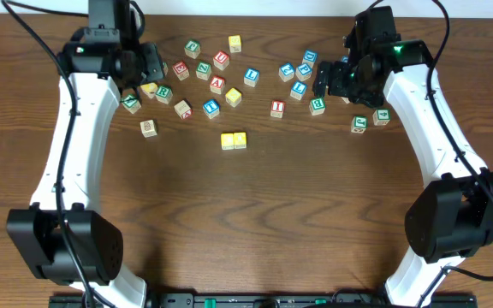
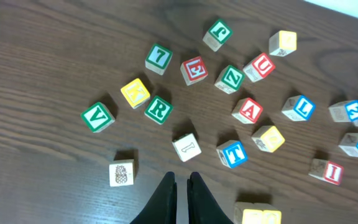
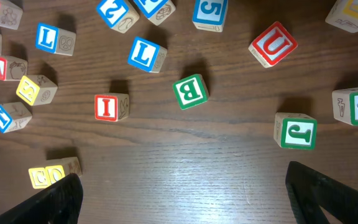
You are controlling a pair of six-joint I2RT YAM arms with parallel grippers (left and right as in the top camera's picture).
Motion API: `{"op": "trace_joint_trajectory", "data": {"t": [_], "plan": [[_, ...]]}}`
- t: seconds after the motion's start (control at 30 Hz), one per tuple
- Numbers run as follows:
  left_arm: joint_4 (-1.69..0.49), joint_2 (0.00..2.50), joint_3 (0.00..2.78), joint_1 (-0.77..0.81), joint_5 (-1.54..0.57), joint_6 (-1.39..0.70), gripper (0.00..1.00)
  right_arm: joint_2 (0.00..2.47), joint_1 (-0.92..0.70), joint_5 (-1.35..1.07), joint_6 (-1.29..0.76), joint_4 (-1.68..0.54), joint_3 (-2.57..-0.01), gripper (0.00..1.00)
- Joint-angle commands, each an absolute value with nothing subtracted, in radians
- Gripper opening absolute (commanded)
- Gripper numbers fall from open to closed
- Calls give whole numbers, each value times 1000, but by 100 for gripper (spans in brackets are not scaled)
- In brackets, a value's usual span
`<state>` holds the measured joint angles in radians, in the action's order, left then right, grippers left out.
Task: Spell out CORL
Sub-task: 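Move the left gripper over the cluster toward the green R block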
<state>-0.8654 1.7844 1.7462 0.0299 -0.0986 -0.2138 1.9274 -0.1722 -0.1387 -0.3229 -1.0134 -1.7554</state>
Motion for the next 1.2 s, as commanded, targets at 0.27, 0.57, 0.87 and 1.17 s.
{"op": "trace_joint_trajectory", "data": {"t": [0.27,0.57,0.87,1.17], "plan": [[-905,1792,1784,33,-93,-221,9,1922,-177,-142,-310,-1014,-1767,99],[-907,1793,1744,32,-93,-219,29,1922,-178,-142,-310,-1015,-1767,99],[-905,1793,1731,32,-92,-210,29,1922,-178,-128,-310,-1005,-1767,94],[-889,1793,1729,32,-92,-192,30,1923,-178,-59,-336,-987,-1767,94]]}}
